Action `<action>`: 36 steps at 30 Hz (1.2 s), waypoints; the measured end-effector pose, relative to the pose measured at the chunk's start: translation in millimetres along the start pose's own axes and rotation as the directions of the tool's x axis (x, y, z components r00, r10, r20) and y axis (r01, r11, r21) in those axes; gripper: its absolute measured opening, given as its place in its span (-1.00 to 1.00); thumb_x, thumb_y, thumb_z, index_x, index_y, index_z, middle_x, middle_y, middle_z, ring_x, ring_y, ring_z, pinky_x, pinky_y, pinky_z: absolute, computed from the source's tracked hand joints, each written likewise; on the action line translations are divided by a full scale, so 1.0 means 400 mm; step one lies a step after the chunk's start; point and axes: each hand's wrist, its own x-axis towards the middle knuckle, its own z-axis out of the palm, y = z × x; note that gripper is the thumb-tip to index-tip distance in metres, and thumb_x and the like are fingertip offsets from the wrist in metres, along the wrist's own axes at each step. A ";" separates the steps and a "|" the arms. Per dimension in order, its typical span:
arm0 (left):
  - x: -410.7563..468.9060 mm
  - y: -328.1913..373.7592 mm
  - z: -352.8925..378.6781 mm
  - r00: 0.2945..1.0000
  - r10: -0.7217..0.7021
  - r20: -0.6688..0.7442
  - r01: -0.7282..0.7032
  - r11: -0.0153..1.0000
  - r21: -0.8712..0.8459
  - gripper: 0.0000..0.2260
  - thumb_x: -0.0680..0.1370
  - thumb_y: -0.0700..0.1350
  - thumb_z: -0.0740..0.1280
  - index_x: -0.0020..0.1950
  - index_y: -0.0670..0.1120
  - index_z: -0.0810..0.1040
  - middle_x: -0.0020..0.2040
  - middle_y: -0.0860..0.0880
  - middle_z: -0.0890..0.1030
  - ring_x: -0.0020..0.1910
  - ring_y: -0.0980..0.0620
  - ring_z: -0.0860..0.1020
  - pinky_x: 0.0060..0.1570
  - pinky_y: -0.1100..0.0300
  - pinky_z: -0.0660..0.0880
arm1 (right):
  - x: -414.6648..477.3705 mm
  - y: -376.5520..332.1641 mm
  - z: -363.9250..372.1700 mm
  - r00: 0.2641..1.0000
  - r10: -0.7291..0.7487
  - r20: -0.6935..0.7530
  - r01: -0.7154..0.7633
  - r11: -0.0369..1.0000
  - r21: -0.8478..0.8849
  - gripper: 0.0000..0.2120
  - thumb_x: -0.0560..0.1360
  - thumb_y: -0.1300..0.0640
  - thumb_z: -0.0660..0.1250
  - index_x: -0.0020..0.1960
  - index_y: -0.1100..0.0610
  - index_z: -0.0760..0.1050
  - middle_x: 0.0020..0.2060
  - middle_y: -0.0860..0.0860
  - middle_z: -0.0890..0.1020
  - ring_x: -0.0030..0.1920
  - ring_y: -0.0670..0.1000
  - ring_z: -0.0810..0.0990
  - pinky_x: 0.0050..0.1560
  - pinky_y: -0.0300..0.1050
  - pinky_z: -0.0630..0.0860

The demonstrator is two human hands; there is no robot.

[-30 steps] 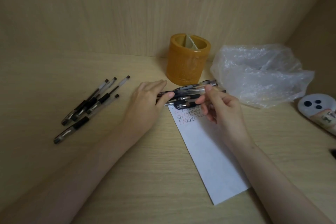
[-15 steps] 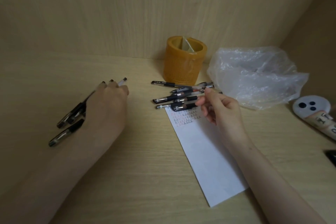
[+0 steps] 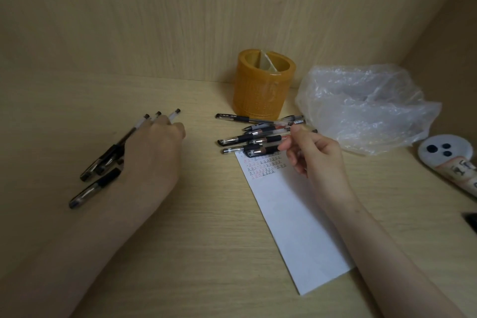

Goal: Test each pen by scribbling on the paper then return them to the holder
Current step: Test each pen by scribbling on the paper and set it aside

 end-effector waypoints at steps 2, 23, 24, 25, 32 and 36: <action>0.001 -0.003 0.004 1.000 -0.006 0.026 0.005 1.000 0.027 -0.79 0.51 -0.30 0.29 0.09 -0.11 0.56 0.10 -0.11 0.54 0.09 -0.10 0.49 0.06 0.08 0.43 | -0.001 0.000 0.000 1.000 0.003 0.009 -0.003 1.000 -0.002 -0.61 0.61 0.07 0.20 -0.33 0.16 0.57 -0.52 0.04 0.41 -0.52 -0.13 0.32 -0.50 -0.36 0.25; -0.024 0.073 -0.018 0.993 0.068 -0.098 -0.118 0.689 -0.715 -0.67 0.38 -0.36 0.40 -0.24 0.09 0.46 -0.08 0.11 0.41 -0.14 0.22 0.55 -0.21 0.29 0.48 | -0.002 0.008 0.014 0.991 0.059 0.122 -0.059 0.998 0.004 -0.63 0.59 0.08 0.22 -0.30 0.23 0.58 -0.57 0.01 0.43 -0.56 -0.13 0.31 -0.53 -0.37 0.25; -0.026 0.077 -0.024 0.996 0.058 -0.062 -0.085 0.643 -0.761 -0.68 0.38 -0.35 0.41 -0.25 0.09 0.46 -0.07 0.13 0.43 -0.13 0.22 0.56 -0.15 0.27 0.51 | -0.005 0.008 0.017 0.984 0.065 0.163 -0.066 0.998 -0.002 -0.64 0.58 0.07 0.23 -0.29 0.23 0.59 -0.56 0.01 0.44 -0.55 -0.12 0.31 -0.52 -0.36 0.25; -0.028 0.080 -0.028 0.998 0.050 -0.030 -0.054 0.596 -0.801 -0.69 0.38 -0.33 0.42 -0.26 0.08 0.48 -0.07 0.12 0.46 -0.11 0.22 0.56 -0.08 0.22 0.54 | -0.011 0.005 0.021 0.974 0.069 0.214 -0.067 0.998 -0.015 -0.65 0.57 0.04 0.25 -0.28 0.22 0.59 -0.55 0.02 0.45 -0.54 -0.11 0.32 -0.51 -0.36 0.26; -0.032 0.092 -0.046 0.999 0.025 -0.026 -0.035 0.497 -0.867 -0.75 0.38 -0.29 0.43 -0.27 0.07 0.52 -0.11 0.04 0.57 -0.09 0.19 0.56 -0.02 0.21 0.48 | -0.051 0.005 0.046 0.866 0.089 0.493 0.013 0.980 -0.200 -0.79 0.38 -0.01 0.49 -0.23 0.11 0.57 -0.44 0.10 0.43 -0.39 0.00 0.38 -0.33 -0.21 0.30; -0.040 0.106 -0.059 0.999 -0.027 -0.028 -0.021 0.245 -0.969 -0.80 0.44 -0.26 0.41 -0.08 0.02 0.51 0.03 0.02 0.56 0.03 0.17 0.57 -0.07 0.07 0.58 | -0.051 -0.009 0.043 0.878 0.040 0.478 0.000 0.996 -0.084 -0.76 0.54 0.16 0.33 -0.26 0.26 0.50 -0.50 0.05 0.46 -0.49 -0.11 0.37 -0.40 -0.34 0.31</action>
